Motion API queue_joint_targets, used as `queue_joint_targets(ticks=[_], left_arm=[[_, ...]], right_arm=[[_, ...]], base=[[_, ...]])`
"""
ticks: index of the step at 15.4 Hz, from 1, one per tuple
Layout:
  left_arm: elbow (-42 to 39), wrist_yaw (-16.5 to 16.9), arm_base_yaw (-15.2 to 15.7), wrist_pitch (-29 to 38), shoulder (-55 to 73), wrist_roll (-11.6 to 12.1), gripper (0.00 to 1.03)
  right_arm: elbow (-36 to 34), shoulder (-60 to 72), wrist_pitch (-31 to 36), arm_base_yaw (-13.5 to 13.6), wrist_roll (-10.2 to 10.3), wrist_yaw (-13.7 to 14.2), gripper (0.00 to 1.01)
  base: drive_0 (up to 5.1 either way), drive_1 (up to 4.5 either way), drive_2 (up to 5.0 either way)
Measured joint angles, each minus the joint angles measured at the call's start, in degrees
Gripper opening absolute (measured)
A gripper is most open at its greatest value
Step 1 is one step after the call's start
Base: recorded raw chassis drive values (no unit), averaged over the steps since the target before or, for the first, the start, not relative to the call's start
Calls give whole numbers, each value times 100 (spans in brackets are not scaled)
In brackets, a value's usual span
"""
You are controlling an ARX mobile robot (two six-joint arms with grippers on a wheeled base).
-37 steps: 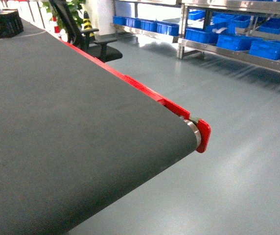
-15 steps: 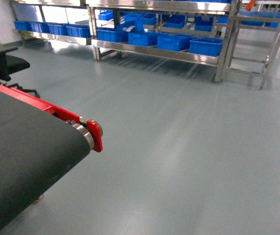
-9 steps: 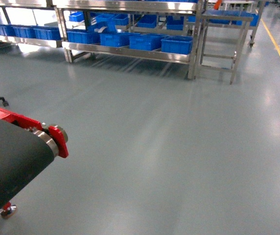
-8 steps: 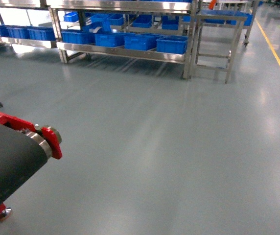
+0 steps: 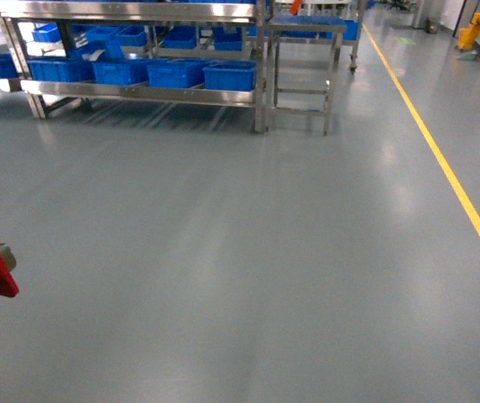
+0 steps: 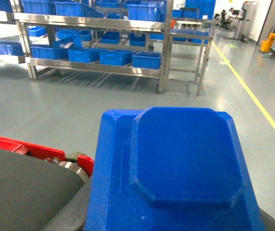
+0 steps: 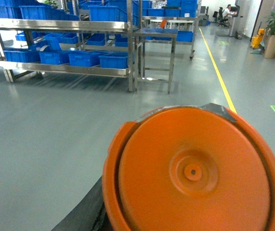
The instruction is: Sort blue parts and orange caps into right shelf containers
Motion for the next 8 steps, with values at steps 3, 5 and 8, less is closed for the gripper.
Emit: queue_joint_targets(ticks=[3,5,8], left_arm=[[0,0,0,0,0,0,42],[0,0,0,2,0,0,42],[0,4,-11,39,0,0,42]], right_arm=[[0,0,0,0,0,0,44],[0,0,0,0,0,0,44],[0,0,22,-2,0,11,44]], base=[[-162,-162,-162],[-164,-164,-164],[-14,275,-303]])
